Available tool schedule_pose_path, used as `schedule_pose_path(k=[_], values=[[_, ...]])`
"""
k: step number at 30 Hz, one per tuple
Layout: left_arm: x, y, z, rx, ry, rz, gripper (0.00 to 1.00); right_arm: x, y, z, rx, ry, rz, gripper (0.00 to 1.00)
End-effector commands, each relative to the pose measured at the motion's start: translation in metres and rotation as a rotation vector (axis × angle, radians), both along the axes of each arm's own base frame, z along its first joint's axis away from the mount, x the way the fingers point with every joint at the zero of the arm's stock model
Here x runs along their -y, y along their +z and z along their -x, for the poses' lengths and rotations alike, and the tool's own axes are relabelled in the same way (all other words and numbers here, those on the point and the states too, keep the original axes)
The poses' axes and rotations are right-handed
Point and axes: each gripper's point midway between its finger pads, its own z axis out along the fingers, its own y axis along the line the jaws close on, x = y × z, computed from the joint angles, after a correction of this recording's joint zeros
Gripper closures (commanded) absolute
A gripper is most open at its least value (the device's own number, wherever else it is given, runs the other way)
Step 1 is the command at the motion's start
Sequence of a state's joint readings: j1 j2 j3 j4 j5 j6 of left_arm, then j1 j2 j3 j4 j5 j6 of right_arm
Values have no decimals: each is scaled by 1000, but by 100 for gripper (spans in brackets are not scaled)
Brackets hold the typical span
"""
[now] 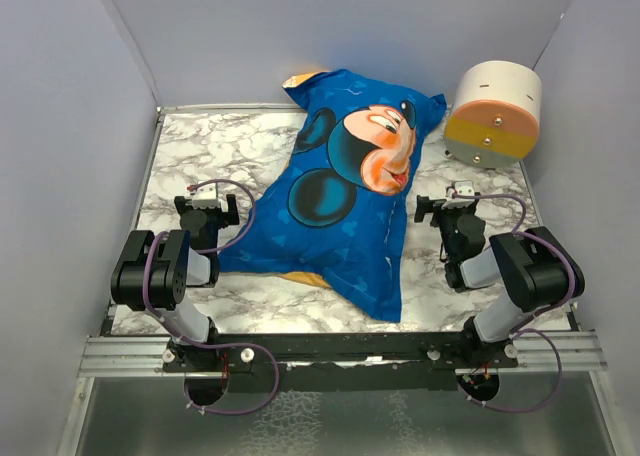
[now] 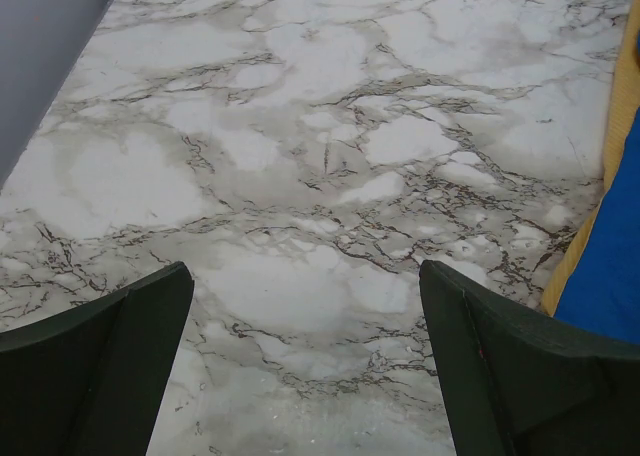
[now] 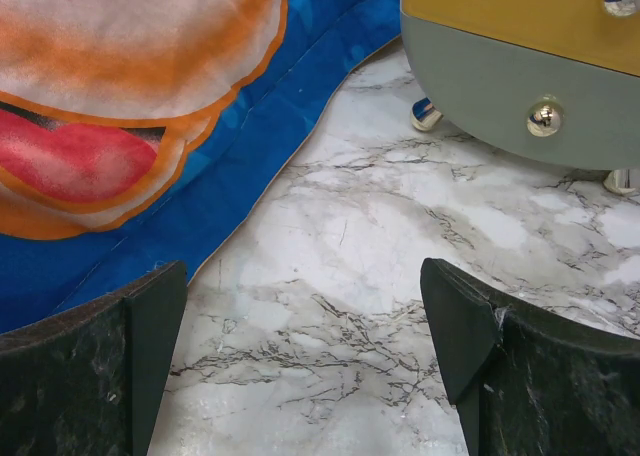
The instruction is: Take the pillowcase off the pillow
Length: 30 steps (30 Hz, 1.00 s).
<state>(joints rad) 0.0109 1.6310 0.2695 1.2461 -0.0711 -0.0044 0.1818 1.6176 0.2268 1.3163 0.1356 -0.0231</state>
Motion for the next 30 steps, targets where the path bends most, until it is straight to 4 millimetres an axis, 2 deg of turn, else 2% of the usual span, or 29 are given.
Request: schedule_pose_path(k=[1,13,16,17,19,20,21,22,25,28,30], values=[[4,1,-2,7,-20,-4,1,-1,2,-2,8,9,7,1],[5,3,-2,5,-33,-9,1,0,0,-4,-7,6,-1,1],[7,5,-14,-139,-55,-4,1,8,10,-2,12,-38,-5,1],[10,17,-25,-181,-85,-24,1,9,20,-4,22,-52,1,1],[19,34,-38,-301,-176,-64,1,16,26,-13,-78,-109,-9,1],[25,44,-43,-345,-236,-76,1,19,35,-19,-124,-157,-60,1],[31,66,-52,-362,-304,-97,1,23,44,-23,-150,-202,-101,1],[36,74,-52,-397,-356,-96,1,22,58,-27,-152,-211,-134,1],[52,96,-39,-474,-522,-86,1,11,84,-27,-167,-199,-350,1],[77,108,-5,-529,-728,-80,1,-27,103,-25,-184,51,-435,1],[92,110,21,-547,-853,-83,1,-49,103,-23,-230,166,-454,1]])
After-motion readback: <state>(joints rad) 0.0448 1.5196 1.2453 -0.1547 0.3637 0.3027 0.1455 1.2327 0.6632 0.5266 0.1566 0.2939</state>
